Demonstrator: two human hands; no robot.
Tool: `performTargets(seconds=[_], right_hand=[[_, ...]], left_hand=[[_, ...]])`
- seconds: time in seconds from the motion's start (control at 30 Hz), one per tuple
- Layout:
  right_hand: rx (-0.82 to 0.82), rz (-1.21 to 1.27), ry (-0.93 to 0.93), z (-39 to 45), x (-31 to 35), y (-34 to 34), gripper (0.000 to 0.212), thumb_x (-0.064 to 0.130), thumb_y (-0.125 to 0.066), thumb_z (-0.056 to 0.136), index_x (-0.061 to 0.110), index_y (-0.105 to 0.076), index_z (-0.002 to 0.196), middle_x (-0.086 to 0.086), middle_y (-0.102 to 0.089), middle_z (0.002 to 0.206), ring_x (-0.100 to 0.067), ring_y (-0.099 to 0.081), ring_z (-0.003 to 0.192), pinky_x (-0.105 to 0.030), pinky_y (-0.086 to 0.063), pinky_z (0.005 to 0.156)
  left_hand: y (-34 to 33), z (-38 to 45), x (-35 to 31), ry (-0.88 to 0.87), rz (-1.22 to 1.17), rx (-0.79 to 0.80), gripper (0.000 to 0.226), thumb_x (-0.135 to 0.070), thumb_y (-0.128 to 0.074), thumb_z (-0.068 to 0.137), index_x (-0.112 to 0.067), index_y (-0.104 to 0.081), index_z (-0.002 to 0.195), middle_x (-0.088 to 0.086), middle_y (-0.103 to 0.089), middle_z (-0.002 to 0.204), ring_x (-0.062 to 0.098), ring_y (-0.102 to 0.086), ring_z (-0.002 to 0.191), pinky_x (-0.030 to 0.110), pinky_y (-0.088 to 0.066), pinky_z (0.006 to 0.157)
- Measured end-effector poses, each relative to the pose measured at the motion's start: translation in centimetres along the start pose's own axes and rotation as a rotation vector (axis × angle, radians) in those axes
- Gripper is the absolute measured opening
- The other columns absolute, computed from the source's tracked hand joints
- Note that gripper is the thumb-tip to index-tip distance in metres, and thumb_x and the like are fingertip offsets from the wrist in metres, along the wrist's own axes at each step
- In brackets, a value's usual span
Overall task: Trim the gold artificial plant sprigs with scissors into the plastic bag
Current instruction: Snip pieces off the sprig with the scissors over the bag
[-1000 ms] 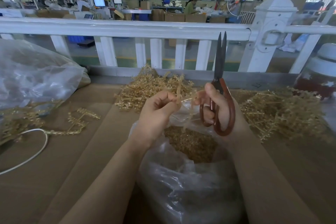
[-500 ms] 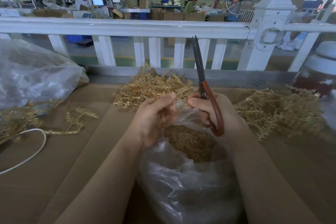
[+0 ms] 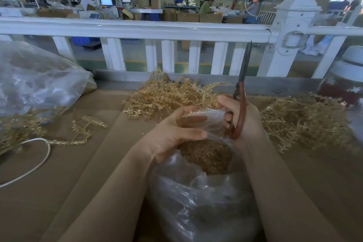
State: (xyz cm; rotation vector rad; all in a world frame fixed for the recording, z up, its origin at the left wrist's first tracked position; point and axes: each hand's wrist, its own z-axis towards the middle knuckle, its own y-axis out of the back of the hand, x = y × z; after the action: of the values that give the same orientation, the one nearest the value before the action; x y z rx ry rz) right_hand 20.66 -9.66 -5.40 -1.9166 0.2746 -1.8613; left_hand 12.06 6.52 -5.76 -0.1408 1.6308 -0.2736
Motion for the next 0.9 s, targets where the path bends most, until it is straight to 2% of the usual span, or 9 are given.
performTargets(seconds=[0.07,0.13,0.2,0.3,0.37,0.5,0.63,0.77,0.9], right_hand=[[0.008,-0.032,-0.015,0.0,0.0,0.1,0.008,0.007,-0.077,0.086,0.006,-0.07,0.088,0.002,-0.067,0.064,-0.005,-0.045,0.041,-0.016,-0.037,0.037],[0.034,-0.12,-0.027,-0.1,0.0,0.0,0.009,0.011,-0.078,0.085,0.006,-0.072,0.09,0.001,-0.068,0.069,-0.006,-0.043,0.042,-0.017,-0.036,0.037],[0.065,-0.225,-0.03,-0.3,-0.1,-0.2,0.01,0.013,-0.079,0.085,0.006,-0.073,0.089,-0.001,-0.069,0.071,-0.008,-0.042,0.042,-0.018,-0.034,0.037],[0.111,-0.301,-0.039,-0.6,0.0,-0.7,0.009,0.013,-0.081,0.084,0.007,-0.074,0.083,-0.008,-0.067,0.071,-0.009,-0.041,0.041,-0.019,-0.034,0.036],[0.143,-0.333,-0.028,-1.1,0.3,-1.1,0.011,0.013,-0.082,0.083,0.007,-0.073,0.081,-0.01,-0.062,0.063,-0.009,-0.042,0.039,-0.018,-0.035,0.036],[0.225,-0.32,0.015,-1.9,0.7,-1.7,0.012,0.003,-0.077,0.086,0.002,-0.067,0.079,0.006,-0.058,0.045,-0.001,-0.052,0.035,-0.011,-0.039,0.037],[0.196,-0.319,0.037,-2.1,0.9,-1.9,0.01,0.0,-0.078,0.083,0.001,-0.068,0.08,-0.007,-0.07,0.065,-0.002,-0.055,0.036,-0.012,-0.04,0.037],[0.162,-0.361,0.054,-1.6,0.7,-1.5,0.013,0.005,-0.082,0.081,0.008,-0.07,0.077,-0.006,-0.07,0.066,-0.003,-0.051,0.036,-0.012,-0.039,0.038],[0.176,-0.351,0.067,-1.5,0.7,-1.2,0.014,0.007,-0.083,0.08,0.012,-0.07,0.077,-0.004,-0.07,0.069,-0.002,-0.054,0.04,-0.009,-0.04,0.041]], left_hand=[[-0.5,0.1,0.2,-0.034,0.042,-0.047,0.068,-0.004,-0.078,0.065,-0.014,-0.058,0.13,0.006,-0.072,0.111,0.014,-0.071,0.089,0.021,-0.055,0.076],[-1.0,0.3,0.4,-0.07,0.036,-0.128,0.055,-0.016,-0.075,0.07,-0.016,-0.064,0.124,0.003,-0.07,0.09,0.008,-0.061,0.068,0.018,-0.05,0.067],[-1.2,0.5,0.5,-0.106,-0.002,-0.175,0.038,-0.022,-0.071,0.077,-0.016,-0.069,0.115,0.002,-0.066,0.081,0.007,-0.055,0.062,0.017,-0.049,0.061],[-1.3,0.6,0.5,-0.149,-0.049,-0.221,0.011,-0.016,-0.065,0.09,-0.013,-0.074,0.093,-0.002,-0.068,0.071,0.006,-0.059,0.058,0.017,-0.049,0.054],[-1.4,0.4,0.3,-0.165,-0.086,-0.206,0.011,-0.013,-0.061,0.093,-0.009,-0.071,0.091,-0.007,-0.066,0.061,0.003,-0.06,0.052,0.015,-0.048,0.05],[-1.8,0.2,0.1,-0.176,-0.091,-0.166,0.014,-0.011,-0.056,0.098,-0.008,-0.065,0.088,-0.01,-0.055,0.045,-0.001,-0.054,0.041,0.011,-0.044,0.044],[-1.8,0.1,-0.2,-0.133,-0.136,-0.186,0.014,-0.012,-0.058,0.096,-0.011,-0.064,0.084,-0.006,-0.06,0.048,0.002,-0.056,0.041,0.012,-0.043,0.043],[-1.2,0.3,-0.2,-0.046,0.006,-0.306,0.013,-0.018,-0.071,0.088,-0.019,-0.07,0.075,-0.006,-0.066,0.066,0.007,-0.052,0.053,0.016,-0.035,0.044],[-1.0,0.5,-0.1,-0.02,0.035,-0.321,0.023,-0.02,-0.072,0.086,-0.017,-0.069,0.063,-0.006,-0.054,0.053,0.008,-0.045,0.048,0.021,-0.039,0.052]])
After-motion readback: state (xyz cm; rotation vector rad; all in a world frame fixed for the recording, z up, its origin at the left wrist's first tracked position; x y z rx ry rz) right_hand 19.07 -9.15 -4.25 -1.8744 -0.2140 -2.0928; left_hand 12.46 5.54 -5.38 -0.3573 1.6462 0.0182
